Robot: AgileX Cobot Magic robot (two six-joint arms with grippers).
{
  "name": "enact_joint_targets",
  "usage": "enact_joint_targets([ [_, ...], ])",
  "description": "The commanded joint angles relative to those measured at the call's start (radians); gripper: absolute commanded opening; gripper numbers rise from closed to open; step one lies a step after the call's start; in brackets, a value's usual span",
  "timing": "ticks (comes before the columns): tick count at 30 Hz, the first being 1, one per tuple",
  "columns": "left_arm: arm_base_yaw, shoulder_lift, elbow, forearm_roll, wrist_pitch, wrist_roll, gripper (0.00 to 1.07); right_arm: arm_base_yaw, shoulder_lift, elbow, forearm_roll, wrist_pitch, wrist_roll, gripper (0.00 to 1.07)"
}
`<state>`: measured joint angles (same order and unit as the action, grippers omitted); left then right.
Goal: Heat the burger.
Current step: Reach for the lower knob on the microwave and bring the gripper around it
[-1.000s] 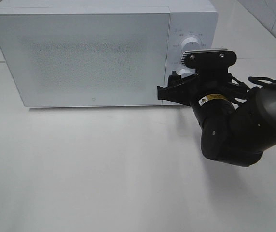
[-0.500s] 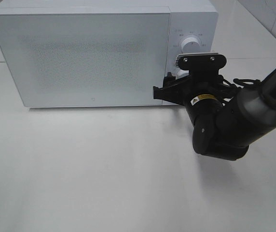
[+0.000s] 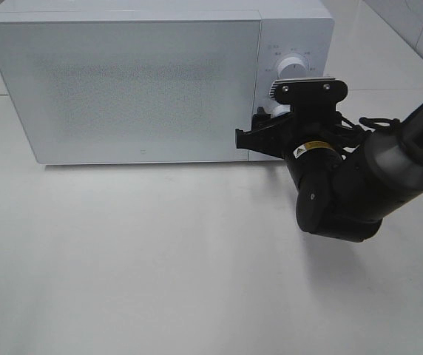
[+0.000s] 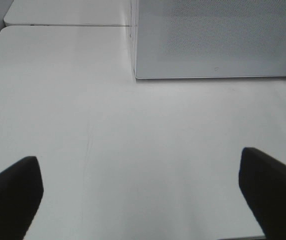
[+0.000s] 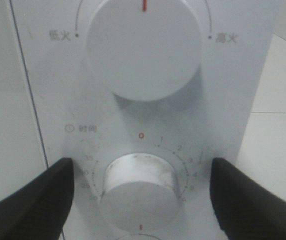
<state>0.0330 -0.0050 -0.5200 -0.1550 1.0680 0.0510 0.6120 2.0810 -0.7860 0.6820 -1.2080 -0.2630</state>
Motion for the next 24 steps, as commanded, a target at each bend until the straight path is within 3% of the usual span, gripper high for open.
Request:
enact_joint_targets([
  [1,0.004,-0.018,0.005,0.002,-0.004,0.000,1.00,-0.016,0.001,-0.022,-0.040,-0.018,0.005,0.70],
  [3,0.004,-0.018,0.005,0.002,-0.004,0.000,1.00,-0.016,0.001,-0.022,-0.041,0.001,0.006,0.58],
  [5,0.004,-0.018,0.005,0.002,-0.004,0.000,1.00,-0.016,0.001,-0.022,-0.041,0.007,0.007,0.53],
  [6,0.004,-0.018,0.005,0.002,-0.004,0.000,1.00,-0.016,0.001,-0.022,-0.042,0.010,0.007,0.41],
  [9,0.004,-0.018,0.005,0.002,-0.004,0.000,1.00,-0.016,0.001,-0.022,-0.043,0.010,0.007,0.34],
  [11,0.004,-0.018,0.005,0.002,-0.004,0.000,1.00,-0.016,0.001,-0.022,-0.050,0.001,0.007,0.08],
  [14,0.004,-0.018,0.005,0.002,-0.004,0.000,1.00,-0.016,0.001,-0.022,-0.050,0.000,0.007,0.00],
  [24,0.004,-0.018,0.005,0.002,-0.004,0.000,1.00,-0.016,0.001,-0.022,-0.086,-0.028,0.030,0.00],
])
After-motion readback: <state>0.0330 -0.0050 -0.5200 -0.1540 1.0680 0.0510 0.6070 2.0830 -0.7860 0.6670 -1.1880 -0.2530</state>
